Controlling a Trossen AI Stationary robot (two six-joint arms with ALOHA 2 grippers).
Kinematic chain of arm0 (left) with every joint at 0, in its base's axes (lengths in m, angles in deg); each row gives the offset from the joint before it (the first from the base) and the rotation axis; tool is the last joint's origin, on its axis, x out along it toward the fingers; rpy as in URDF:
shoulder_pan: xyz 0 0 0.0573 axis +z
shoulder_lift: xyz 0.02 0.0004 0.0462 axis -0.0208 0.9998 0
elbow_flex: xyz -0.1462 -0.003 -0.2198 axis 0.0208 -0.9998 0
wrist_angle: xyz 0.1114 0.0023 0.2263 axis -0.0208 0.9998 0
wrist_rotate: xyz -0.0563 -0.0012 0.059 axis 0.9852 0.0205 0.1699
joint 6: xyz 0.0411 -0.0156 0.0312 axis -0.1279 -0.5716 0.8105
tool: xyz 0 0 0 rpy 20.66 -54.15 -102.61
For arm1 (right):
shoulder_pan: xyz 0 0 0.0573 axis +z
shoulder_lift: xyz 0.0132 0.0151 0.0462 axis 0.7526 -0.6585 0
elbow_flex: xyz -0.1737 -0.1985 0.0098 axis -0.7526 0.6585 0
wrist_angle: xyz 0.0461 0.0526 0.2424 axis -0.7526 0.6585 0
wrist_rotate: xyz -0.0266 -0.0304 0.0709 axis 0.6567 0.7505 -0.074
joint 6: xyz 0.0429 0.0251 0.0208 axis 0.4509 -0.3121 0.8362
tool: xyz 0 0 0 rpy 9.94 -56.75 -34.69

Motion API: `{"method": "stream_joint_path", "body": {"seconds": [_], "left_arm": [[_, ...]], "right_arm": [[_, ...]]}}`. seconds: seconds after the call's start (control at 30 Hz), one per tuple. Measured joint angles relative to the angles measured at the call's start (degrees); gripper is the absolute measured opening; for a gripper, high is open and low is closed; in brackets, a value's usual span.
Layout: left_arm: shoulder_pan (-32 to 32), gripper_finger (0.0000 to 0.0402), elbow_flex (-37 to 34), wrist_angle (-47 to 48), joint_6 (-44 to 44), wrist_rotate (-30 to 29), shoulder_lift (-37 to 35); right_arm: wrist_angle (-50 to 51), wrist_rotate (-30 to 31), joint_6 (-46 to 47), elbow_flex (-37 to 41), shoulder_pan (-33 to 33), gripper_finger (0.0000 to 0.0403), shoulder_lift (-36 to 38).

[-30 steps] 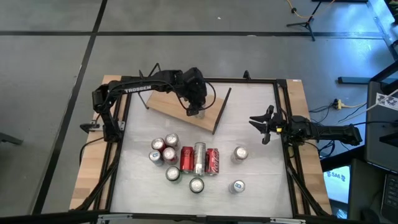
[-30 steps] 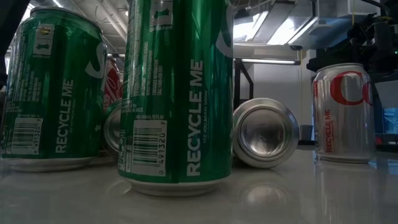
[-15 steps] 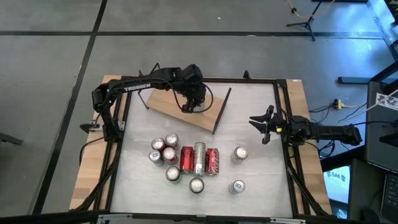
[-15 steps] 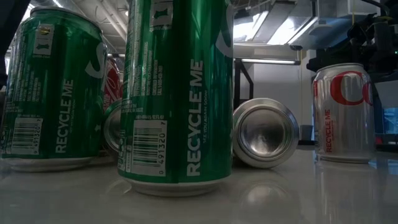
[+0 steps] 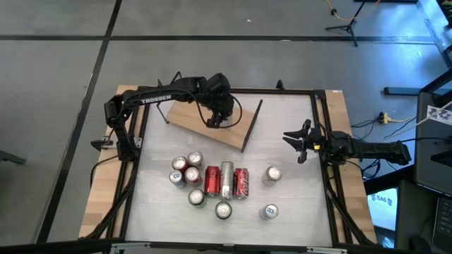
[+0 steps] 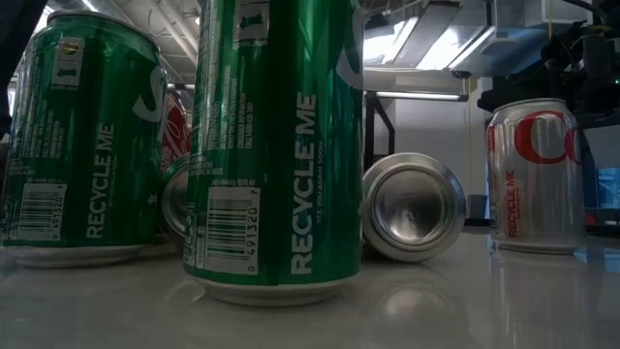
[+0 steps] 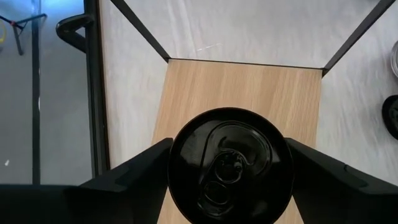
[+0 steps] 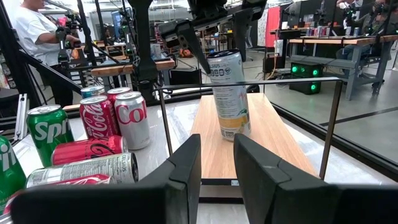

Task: Place canned beverage on shelf
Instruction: Put the left white yellow soda can on the shelf

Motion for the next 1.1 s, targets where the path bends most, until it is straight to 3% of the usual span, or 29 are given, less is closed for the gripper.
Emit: {"method": "stream_joint_path", "body": {"seconds": [0.4,0.93,1.1], "left_arm": [[0.0,0.0288,0.0,-0.6,-1.0,-0.2,0.0],[0.0,0.0364,0.0,-0.5,-1.0,-0.1,0.0],[0.0,0.0370,0.0,-0.5,-1.0,-4.6,0.0]], "right_arm": [[0.0,0.0,0.0,0.0,0.0,0.0092,0.0],[-0.1,1.1,0.0,0.0,0.0,0.0092,0.0],[-0.3,2.7,0.0,0.0,0.0,0.0092,0.0]]}}
